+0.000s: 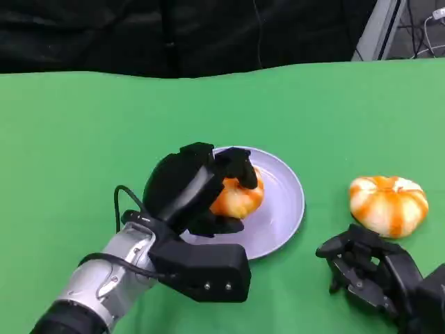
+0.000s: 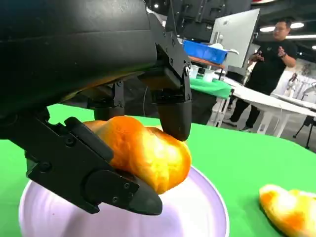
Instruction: Grasp the bread from the table and place it into the plate.
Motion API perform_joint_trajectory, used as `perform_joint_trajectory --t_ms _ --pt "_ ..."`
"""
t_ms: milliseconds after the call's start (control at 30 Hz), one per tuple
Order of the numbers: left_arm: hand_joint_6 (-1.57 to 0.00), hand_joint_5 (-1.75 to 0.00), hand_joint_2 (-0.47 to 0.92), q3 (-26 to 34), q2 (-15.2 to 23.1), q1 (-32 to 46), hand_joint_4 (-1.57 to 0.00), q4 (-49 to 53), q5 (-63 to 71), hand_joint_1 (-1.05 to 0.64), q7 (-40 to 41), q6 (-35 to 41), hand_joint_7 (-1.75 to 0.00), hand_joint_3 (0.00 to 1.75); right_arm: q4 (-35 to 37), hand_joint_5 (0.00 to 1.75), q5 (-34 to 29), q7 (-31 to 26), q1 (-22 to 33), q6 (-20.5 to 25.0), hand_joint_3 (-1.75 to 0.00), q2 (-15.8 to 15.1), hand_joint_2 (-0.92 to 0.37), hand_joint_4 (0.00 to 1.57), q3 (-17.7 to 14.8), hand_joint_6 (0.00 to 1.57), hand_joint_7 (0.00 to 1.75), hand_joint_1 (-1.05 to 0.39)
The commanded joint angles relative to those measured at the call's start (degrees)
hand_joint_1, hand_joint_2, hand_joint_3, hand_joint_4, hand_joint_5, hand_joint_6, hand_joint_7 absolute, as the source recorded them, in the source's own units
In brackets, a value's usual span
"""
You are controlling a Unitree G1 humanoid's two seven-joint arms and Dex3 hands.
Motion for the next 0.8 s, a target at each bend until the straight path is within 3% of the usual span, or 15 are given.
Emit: perform_joint_trajectory --t_ms 33,67,100,133,200,233,333,633,667,700,733,800 --pt "-0.67 -1.75 0.85 -0.1 0.6 -1.1 -0.66 0.2 -0.7 -0.12 -0.1 0.0 -1.46 0.26 0.0 1.75 -0.1 -0.2 0.9 1.1 -0.47 -0.7 -0.92 0.65 -0.2 0.73 1.08 -0.24" --pt "-0.67 -1.75 0.85 -0.3 -0.2 -1.4 -0.66 1.3 -1.0 -0.12 -0.5 0.2 -1.46 0.25 -0.1 1.75 0.0 -0.1 1.0 1.1 -0.47 -0.5 -0.92 0.65 -0.2 0.73 1.08 -0.24" --pt "-0.76 -1.64 0.88 -0.6 -0.7 -1.7 -0.62 2.1 -1.3 -0.11 -0.8 0.3 -1.09 0.18 -0.2 1.75 0.1 0.0 1.1 1.0 -0.47 -0.5 -0.92 0.64 -0.2 0.73 1.08 -0.24" --pt "-0.81 -1.6 0.9 -0.6 -1.2 -1.9 -0.61 2.6 -1.9 -0.11 -1.7 0.8 -0.91 0.14 -0.2 1.75 0.2 0.1 1.1 0.8 -0.47 -0.4 -0.92 0.63 -0.2 0.73 1.08 -0.24" --pt "-0.96 -1.24 0.92 -0.6 -1.5 -2.0 -0.67 2.7 -2.6 -0.16 -3.7 1.8 -0.36 0.1 0.0 1.75 0.2 0.1 1.1 0.7 -0.47 -0.4 -0.92 0.63 -0.2 0.73 1.08 -0.25" --pt "-0.99 -1.17 0.92 -0.6 -1.5 -2.0 -0.69 2.6 -2.8 -0.17 -4.2 2.2 -0.26 0.09 0.0 1.75 0.2 0.0 1.0 0.6 -0.46 -0.5 -0.92 0.62 -0.2 0.73 1.09 -0.25" --pt "-1.02 -1.11 0.92 -0.6 -1.5 -1.9 -0.7 2.3 -3.0 -0.18 -4.7 2.5 -0.15 0.09 0.0 1.75 0.2 0.0 1.0 0.6 -0.46 -0.5 -0.92 0.62 -0.2 0.73 1.09 -0.25" --pt "-1.04 -1.09 0.92 -0.7 -1.4 -1.9 -0.7 2.1 -3.1 -0.18 -4.8 2.7 -0.11 0.09 0.0 1.75 0.2 0.0 1.0 0.6 -0.46 -0.5 -0.92 0.62 -0.2 0.73 1.1 -0.25" --pt "-1.04 -1.09 0.92 -0.6 -0.8 -1.9 -0.7 0.9 -3.8 -0.18 -8.5 4.2 -0.11 0.09 -0.2 1.75 0.6 0.5 1.0 1.2 -0.46 -0.4 -0.92 0.62 -0.3 0.73 1.1 -0.25" --pt "-0.74 -0.6 0.92 -0.5 -0.4 -1.9 -0.53 -0.1 -4.4 -0.55 -11.6 5.4 -0.05 0.22 -0.3 1.75 1.0 0.8 1.0 1.5 -0.48 -0.3 -0.92 0.63 -0.5 0.72 1.09 -0.22" --pt "-0.63 -0.36 0.92 -0.2 -0.1 -1.9 -0.49 -0.9 -5.1 -0.69 -13.9 6.3 -0.02 0.26 -0.3 1.75 1.3 1.1 1.0 1.7 -0.49 -0.3 -0.92 0.64 -0.6 0.72 1.09 -0.21" --pt "-0.53 -0.14 0.92 0.1 0.2 -1.6 -0.45 -2.2 -6.1 -0.82 -16.5 7.3 -0.01 0.31 -0.7 1.75 1.5 1.2 1.0 2.3 -0.49 -0.2 -0.92 0.64 -0.6 0.73 1.08 -0.21"
